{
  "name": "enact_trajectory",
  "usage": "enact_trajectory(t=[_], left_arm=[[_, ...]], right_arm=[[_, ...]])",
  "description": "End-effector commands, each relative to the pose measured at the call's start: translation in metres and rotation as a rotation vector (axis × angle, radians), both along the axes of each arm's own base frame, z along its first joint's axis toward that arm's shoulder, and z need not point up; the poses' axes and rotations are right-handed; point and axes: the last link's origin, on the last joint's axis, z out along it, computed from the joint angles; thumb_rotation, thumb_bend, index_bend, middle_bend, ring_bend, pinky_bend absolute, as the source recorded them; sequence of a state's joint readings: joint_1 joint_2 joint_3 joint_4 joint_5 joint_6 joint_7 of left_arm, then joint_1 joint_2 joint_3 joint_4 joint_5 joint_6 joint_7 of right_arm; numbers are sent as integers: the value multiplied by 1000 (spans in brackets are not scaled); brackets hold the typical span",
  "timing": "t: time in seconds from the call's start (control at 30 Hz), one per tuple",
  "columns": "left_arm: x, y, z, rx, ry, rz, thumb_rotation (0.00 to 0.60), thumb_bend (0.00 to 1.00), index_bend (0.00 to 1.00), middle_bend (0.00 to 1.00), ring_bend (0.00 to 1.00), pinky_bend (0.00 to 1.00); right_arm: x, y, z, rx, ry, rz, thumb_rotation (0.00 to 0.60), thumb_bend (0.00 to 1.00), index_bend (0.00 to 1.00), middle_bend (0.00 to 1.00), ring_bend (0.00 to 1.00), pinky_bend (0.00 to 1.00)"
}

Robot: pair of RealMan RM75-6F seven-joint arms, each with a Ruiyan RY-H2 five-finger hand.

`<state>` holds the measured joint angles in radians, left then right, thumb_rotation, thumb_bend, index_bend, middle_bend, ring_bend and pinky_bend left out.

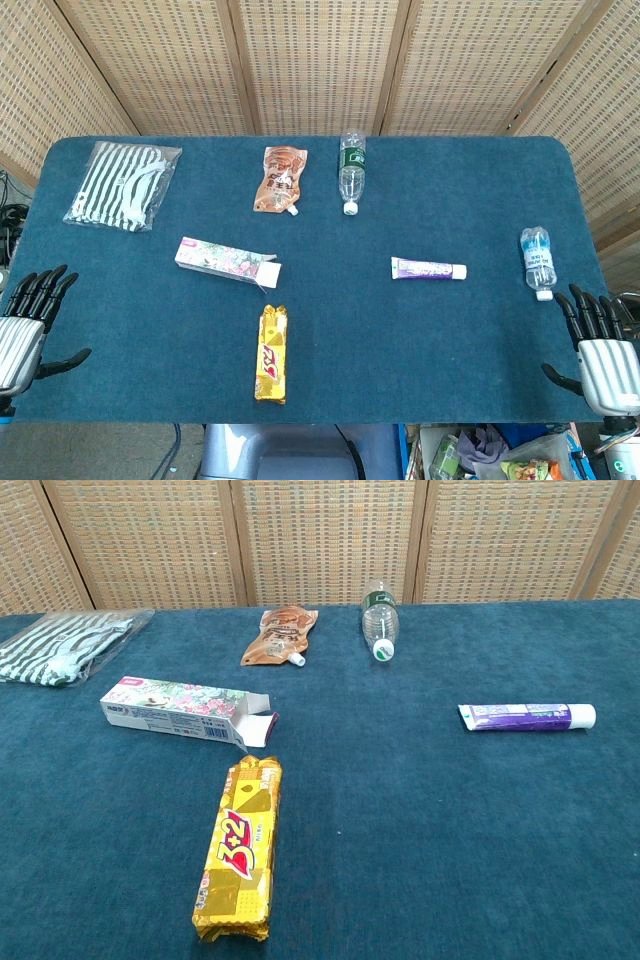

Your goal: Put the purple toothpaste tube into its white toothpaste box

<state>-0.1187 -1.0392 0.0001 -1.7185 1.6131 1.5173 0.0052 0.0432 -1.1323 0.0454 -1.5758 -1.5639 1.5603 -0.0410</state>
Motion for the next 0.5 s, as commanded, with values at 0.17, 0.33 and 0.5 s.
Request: enact_trajectory(t=[0.17, 0.33, 0.5], left_arm=[[-1, 1, -1, -4, 6, 2, 600, 150, 0, 0, 0, 0], [-1, 5, -1, 3, 11, 1, 600, 150, 0, 0, 0, 0], [-1, 8, -3, 0, 20, 7, 600, 151, 0, 0, 0, 0]], right_arm=[[0, -1, -2, 8, 5, -3, 600, 0, 1, 0, 0, 0], [1, -4, -5, 25, 9, 0, 600, 0, 2, 0, 0, 0], [6, -25, -14, 66, 36, 45, 600, 0, 35, 0, 0, 0]])
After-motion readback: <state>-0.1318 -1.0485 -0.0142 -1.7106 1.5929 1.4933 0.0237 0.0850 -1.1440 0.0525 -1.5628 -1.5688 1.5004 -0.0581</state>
